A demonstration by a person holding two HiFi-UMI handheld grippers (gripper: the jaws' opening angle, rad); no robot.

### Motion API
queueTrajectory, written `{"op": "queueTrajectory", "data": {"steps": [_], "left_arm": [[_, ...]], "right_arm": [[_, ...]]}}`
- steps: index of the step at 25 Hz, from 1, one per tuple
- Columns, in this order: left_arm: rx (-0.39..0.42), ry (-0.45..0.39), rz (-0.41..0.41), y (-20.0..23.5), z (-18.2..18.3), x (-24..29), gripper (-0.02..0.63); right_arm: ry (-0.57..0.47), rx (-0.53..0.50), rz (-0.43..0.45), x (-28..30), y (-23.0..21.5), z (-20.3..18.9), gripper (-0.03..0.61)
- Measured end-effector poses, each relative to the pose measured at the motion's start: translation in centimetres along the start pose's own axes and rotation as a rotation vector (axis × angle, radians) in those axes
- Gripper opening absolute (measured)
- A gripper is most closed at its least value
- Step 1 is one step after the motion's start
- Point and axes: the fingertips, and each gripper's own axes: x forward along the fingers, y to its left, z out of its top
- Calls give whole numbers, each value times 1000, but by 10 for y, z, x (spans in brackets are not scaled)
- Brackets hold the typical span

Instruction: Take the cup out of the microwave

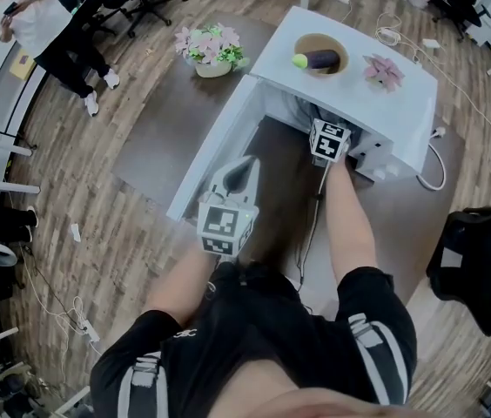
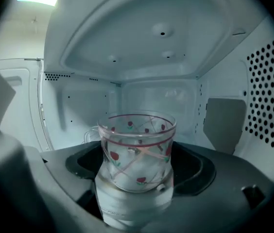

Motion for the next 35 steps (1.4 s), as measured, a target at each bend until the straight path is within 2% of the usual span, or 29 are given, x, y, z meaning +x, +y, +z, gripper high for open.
{"op": "queueTrajectory", "data": {"steps": [7, 12, 17, 25, 35], "left_arm": [[13, -16, -20, -7, 13, -3, -8], [13, -44, -40, -14, 26, -9, -8], [15, -72, -71, -22, 38, -23, -8], [13, -135, -114, -28, 62, -61, -8], [13, -178, -212, -44, 71, -107, -8]], "right_arm": [[-15, 28, 19, -20, 9, 3, 425], [-67, 47, 30, -57, 18, 21, 425], [-78, 63, 46, -103, 30, 21, 423], [-127, 128, 37, -209, 52, 36, 423], [-326, 103, -57, -343, 57, 105, 423]]}}
